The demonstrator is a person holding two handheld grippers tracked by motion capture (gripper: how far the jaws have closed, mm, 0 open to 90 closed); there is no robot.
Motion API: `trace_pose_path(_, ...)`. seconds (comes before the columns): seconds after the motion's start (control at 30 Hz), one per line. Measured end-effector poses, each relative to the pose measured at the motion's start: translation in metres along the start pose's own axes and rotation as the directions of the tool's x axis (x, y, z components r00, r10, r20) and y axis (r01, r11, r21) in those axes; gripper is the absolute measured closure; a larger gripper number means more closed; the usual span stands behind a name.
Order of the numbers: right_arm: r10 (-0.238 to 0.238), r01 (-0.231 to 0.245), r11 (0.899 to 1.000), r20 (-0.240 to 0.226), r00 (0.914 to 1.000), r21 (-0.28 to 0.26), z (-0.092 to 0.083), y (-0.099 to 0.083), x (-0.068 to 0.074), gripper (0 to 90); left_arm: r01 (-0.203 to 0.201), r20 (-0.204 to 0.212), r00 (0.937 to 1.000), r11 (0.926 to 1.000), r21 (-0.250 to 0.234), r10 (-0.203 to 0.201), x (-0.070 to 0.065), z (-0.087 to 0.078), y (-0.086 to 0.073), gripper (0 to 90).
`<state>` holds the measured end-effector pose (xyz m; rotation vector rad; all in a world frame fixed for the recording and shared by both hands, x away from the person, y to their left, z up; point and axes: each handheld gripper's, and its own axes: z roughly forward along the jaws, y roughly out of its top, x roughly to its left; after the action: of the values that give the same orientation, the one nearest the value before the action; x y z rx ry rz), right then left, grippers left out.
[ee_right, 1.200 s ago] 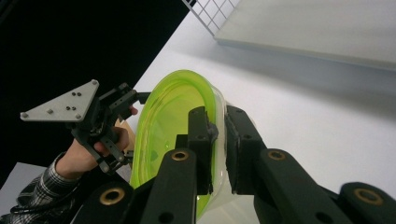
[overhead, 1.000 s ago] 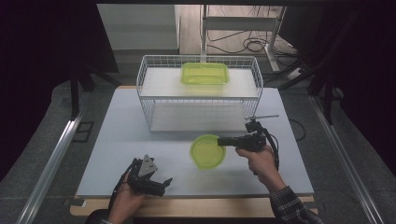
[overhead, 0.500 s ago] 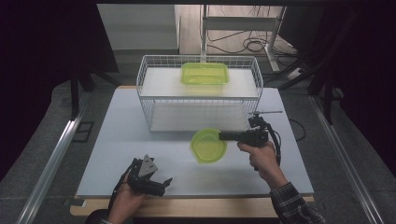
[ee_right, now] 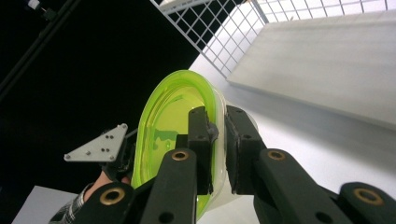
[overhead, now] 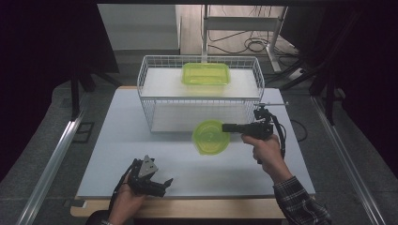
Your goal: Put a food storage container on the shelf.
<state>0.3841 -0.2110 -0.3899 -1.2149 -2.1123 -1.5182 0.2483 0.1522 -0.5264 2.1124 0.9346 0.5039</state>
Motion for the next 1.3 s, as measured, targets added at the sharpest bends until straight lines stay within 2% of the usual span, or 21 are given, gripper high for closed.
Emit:
trace_pose_path(0.97,-0.019,0.018,0.997,-0.013,0.9997,-0.069,-0.013,0.043,0.021,81.5,-0.003,-0.001,1.0000,1.0000,-0.002,0.003,0.000,0.000,0.000,2.8)
trace_pose_path(1.3,-0.019,0.016,0.994,-0.026,0.9995,-0.107,-0.017,0.067,0.032,81.5,-0.008,-0.001,1.0000,1.0000,0.006,0.008,0.000,0.001,0.000,2.8)
